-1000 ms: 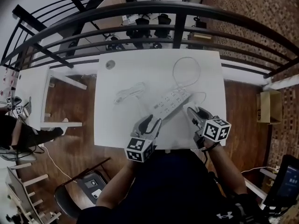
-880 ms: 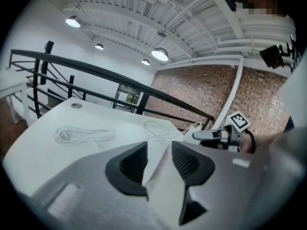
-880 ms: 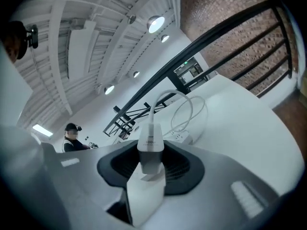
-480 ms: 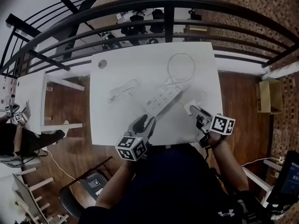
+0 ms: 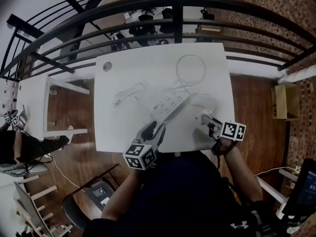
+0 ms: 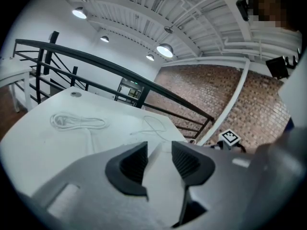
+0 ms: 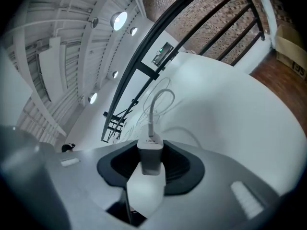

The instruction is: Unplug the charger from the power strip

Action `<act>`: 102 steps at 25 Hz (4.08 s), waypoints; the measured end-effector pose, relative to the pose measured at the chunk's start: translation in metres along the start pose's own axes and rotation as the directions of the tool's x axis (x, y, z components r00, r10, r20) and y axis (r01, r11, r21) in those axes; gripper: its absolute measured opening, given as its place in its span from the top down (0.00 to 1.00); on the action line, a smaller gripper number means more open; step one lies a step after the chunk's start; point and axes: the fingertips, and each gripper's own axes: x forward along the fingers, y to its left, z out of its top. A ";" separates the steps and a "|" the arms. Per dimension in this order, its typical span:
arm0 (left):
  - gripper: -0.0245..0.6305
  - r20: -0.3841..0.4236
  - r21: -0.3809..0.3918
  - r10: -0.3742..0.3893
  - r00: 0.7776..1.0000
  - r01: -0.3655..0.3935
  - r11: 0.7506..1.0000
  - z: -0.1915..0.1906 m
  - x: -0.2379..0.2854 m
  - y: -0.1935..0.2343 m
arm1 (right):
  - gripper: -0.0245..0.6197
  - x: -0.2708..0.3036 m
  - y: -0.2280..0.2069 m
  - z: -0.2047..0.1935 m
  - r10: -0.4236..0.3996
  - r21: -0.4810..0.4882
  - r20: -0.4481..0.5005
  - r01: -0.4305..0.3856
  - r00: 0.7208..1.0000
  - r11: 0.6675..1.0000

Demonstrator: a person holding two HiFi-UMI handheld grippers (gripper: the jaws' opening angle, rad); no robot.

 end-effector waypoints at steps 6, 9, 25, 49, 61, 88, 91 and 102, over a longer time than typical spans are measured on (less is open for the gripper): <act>0.72 -0.006 -0.002 0.002 1.000 -0.002 1.000 -0.006 0.000 -0.002 | 0.74 0.001 -0.021 -0.005 -0.040 0.007 -0.016 0.040 0.999 0.999; 0.72 -0.007 -0.005 0.003 1.000 -0.004 1.000 -0.010 -0.001 -0.001 | 0.74 0.001 -0.030 -0.008 -0.061 0.007 -0.029 0.061 0.998 0.998; 0.72 -0.015 -0.020 0.004 1.000 -0.004 1.000 -0.009 0.001 -0.009 | 0.70 0.000 -0.044 -0.009 -0.186 -0.102 -0.041 0.181 0.982 0.978; 0.72 -0.025 0.015 0.006 1.000 -0.005 1.000 -0.011 0.008 -0.018 | 0.59 -0.035 -0.052 0.010 -0.420 -0.359 0.026 0.400 0.907 0.843; 0.84 0.111 0.101 -0.066 0.992 0.055 0.993 0.033 0.003 -0.075 | 0.90 -0.076 0.097 0.060 -0.060 -0.510 0.181 0.146 0.982 0.848; 0.95 0.256 0.402 -0.249 0.934 0.131 0.906 0.102 -0.076 -0.135 | 0.94 -0.115 0.255 0.054 0.276 -0.785 0.401 0.172 0.874 0.595; 0.95 0.255 0.401 -0.271 0.928 0.153 0.903 0.106 -0.077 -0.134 | 0.94 -0.114 0.253 0.053 0.249 -0.774 0.420 0.201 0.873 0.600; 0.95 0.183 0.415 -0.335 0.924 0.236 0.879 0.110 -0.062 -0.132 | 0.94 -0.108 0.249 0.052 0.172 -0.723 0.453 0.248 0.875 0.645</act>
